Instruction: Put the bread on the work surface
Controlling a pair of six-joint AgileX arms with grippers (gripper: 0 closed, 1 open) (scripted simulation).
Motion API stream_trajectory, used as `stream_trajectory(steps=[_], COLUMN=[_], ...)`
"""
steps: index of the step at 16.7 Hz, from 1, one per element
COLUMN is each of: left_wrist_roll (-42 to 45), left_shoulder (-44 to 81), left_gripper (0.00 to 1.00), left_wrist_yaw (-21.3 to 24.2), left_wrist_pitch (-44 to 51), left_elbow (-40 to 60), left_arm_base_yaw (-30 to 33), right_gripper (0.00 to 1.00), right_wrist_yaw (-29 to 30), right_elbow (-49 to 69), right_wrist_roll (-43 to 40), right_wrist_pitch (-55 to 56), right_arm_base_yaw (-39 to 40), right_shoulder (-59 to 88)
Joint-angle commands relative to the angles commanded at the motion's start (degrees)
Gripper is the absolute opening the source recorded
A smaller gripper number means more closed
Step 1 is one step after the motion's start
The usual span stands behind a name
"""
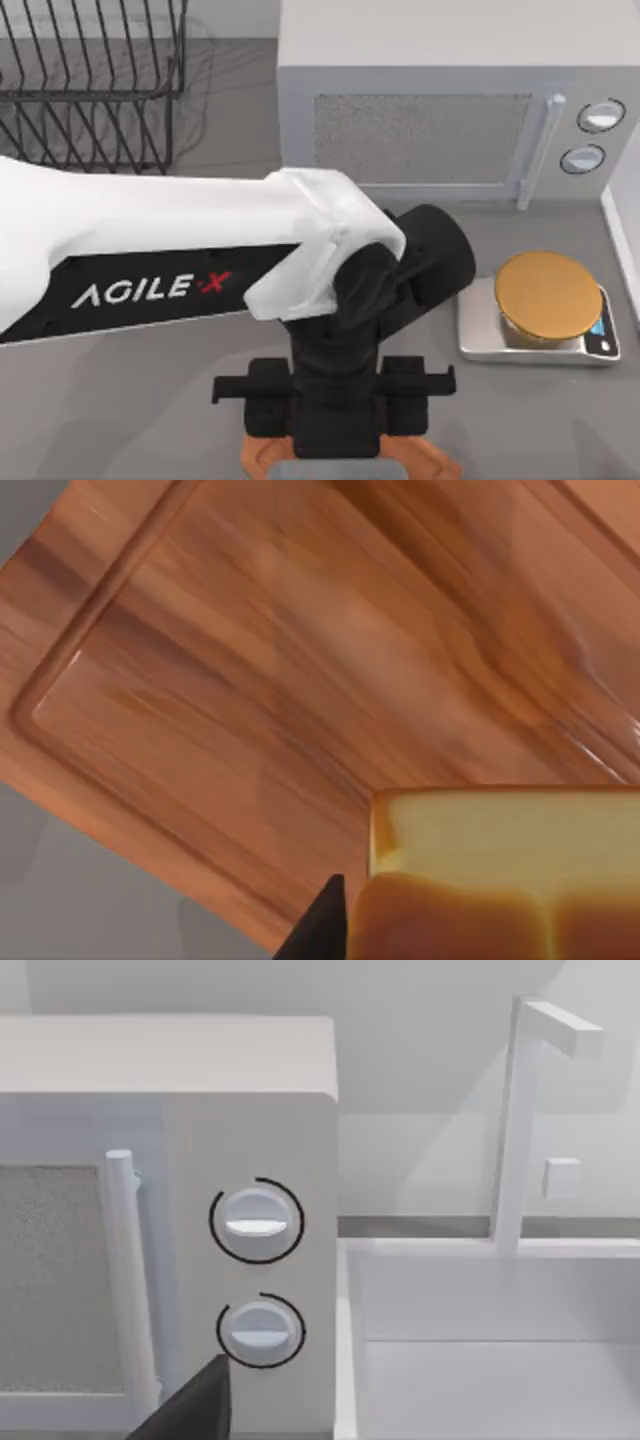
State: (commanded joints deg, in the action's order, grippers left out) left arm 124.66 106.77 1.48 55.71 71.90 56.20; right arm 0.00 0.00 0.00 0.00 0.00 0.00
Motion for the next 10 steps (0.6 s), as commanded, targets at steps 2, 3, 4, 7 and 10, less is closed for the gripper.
stream_trajectory(steps=[2,3,4,7,10], left_wrist_roll=[0.01,0.02,0.02,0.17,0.25], left_shoulder=[0.49,0.66,0.85,1.74,2.08], left_gripper=[0.00,0.00,0.00,0.00,0.00], left_wrist_yaw=[0.00,0.02,0.02,0.03,0.05], left_wrist_pitch=[-1.16,-1.81,-2.55,-4.58,-4.84], left_elbow=[-0.78,-1.14,-1.57,-2.69,-3.01], left_arm_base_yaw=[0.06,0.08,0.10,0.23,0.27], right_gripper=[1.00,1.00,1.00,1.00,1.00], right_wrist_yaw=[0.00,0.00,0.00,0.00,0.00], right_elbow=[0.00,0.00,0.00,0.00,0.00], right_wrist_roll=[0.00,0.00,0.00,0.00,0.00], right_wrist_pitch=[0.00,0.00,0.00,0.00,0.00], right_arm_base_yaw=[0.00,0.00,0.00,0.00,0.00], right_shoulder=[0.00,0.00,0.00,0.00,0.00])
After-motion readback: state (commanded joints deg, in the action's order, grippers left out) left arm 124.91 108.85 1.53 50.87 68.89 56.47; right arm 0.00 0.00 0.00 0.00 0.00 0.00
